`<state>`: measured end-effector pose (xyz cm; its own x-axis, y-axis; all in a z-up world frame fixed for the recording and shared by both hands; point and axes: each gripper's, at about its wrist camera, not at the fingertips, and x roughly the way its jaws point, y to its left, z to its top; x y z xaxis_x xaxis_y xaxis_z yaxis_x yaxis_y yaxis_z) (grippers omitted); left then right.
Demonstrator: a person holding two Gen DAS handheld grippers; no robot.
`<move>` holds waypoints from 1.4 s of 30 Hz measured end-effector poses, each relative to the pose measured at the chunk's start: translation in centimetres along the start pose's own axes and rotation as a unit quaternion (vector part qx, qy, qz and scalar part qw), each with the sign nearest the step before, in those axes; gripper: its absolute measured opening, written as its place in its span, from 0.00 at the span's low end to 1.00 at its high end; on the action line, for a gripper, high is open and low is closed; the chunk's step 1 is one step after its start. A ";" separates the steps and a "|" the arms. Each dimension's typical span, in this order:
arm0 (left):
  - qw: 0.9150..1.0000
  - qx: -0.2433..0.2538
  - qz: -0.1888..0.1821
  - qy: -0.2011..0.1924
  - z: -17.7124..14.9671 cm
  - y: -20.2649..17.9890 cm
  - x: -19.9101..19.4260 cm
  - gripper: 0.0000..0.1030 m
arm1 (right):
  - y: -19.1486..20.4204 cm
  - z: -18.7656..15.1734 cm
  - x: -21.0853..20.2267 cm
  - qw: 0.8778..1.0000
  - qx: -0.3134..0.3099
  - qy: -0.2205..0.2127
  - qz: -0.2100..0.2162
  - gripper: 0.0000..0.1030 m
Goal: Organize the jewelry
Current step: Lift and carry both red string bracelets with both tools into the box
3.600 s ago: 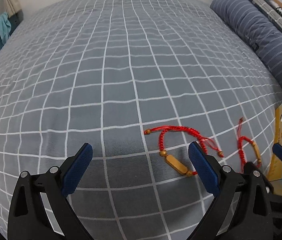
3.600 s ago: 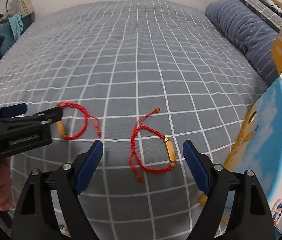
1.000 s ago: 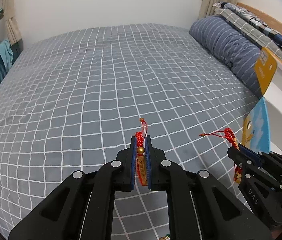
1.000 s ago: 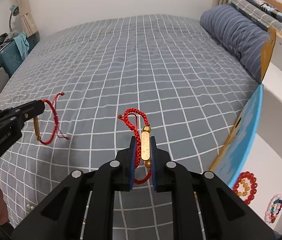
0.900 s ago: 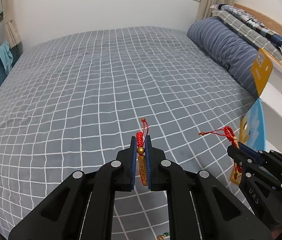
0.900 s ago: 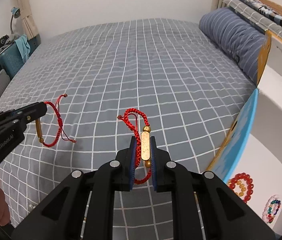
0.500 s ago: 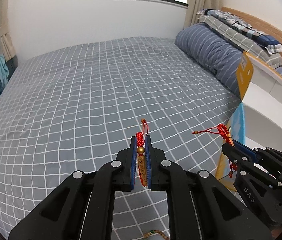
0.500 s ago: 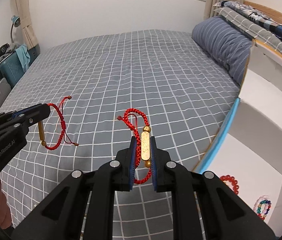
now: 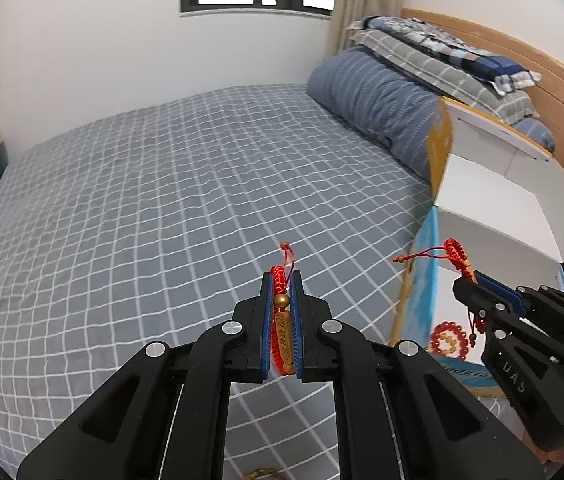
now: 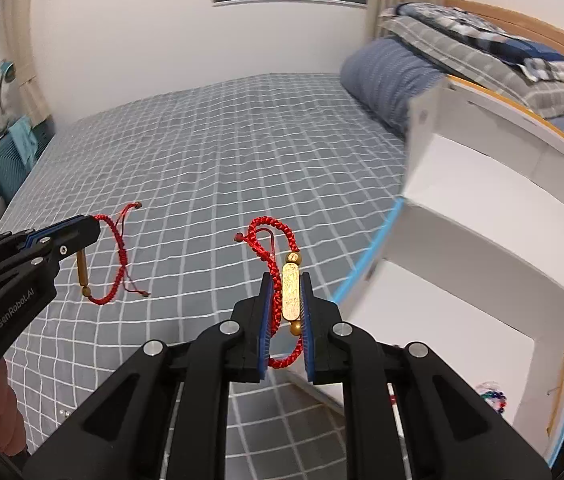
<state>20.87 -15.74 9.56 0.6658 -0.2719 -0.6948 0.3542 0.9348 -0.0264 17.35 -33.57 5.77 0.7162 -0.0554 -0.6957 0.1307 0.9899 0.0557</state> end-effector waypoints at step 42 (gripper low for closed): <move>0.976 0.135 -0.153 0.074 -2.5 -21.6 8.6 0.08 | -21.3 -9.6 -1.4 0.973 0.181 0.060 -0.127 0.12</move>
<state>17.32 -37.70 2.38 0.4063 -0.4748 -0.7807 0.6953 0.7150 -0.0730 6.98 -53.30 -1.32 0.5473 -0.2562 -0.7968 0.5420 0.8339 0.1042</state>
